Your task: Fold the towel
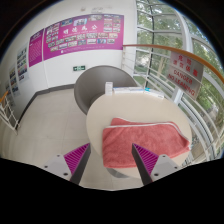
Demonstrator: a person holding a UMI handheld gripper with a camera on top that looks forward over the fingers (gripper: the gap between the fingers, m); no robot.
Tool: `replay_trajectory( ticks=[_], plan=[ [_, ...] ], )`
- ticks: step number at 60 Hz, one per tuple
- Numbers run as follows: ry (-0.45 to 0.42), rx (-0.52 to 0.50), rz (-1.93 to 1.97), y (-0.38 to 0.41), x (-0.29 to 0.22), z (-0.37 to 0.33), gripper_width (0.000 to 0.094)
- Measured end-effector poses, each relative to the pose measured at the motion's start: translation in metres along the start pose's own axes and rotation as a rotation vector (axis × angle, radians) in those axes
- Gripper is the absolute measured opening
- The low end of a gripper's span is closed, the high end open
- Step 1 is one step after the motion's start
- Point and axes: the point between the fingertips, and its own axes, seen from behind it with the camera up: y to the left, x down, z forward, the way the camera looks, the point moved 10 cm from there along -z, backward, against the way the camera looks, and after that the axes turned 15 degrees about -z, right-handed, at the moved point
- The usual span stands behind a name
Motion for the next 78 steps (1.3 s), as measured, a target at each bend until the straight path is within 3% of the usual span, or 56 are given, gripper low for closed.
replay_trajectory(
  ticks=[8,15,20,25,36,47,54,60,65,67,69,75,76,78],
  plan=[
    [0.03,0.041,-0.028,0.01,0.001,0.072,0.0838],
    [0.083,0.036,-0.039,0.015,0.009,0.103,0.0706],
    [0.084,0.052,-0.056,0.01,0.01,0.107,0.0444],
    [0.089,0.073,-0.074,0.003,0.012,0.106,0.008],
    [0.086,-0.023,-0.054,-0.001,0.003,0.099,0.0045],
    [-0.101,-0.229,0.096,0.005,-0.075,0.04,0.0045],
    [-0.178,-0.29,0.19,-0.036,-0.103,0.009,0.0045],
    [-0.159,-0.266,0.228,-0.094,-0.093,0.024,0.0045],
    [-0.08,-0.201,0.22,-0.132,-0.056,0.048,0.0064],
    [-0.05,-0.174,0.207,-0.147,-0.04,0.058,0.0137],
    [-0.023,-0.142,0.184,-0.161,-0.026,0.069,0.027],
    [0.023,-0.085,0.113,-0.19,0.0,0.081,0.0806],
    [0.019,-0.085,0.107,-0.193,0.0,0.079,0.0864],
    [0.01,-0.086,0.091,-0.204,-0.004,0.077,0.0851]
  ],
)
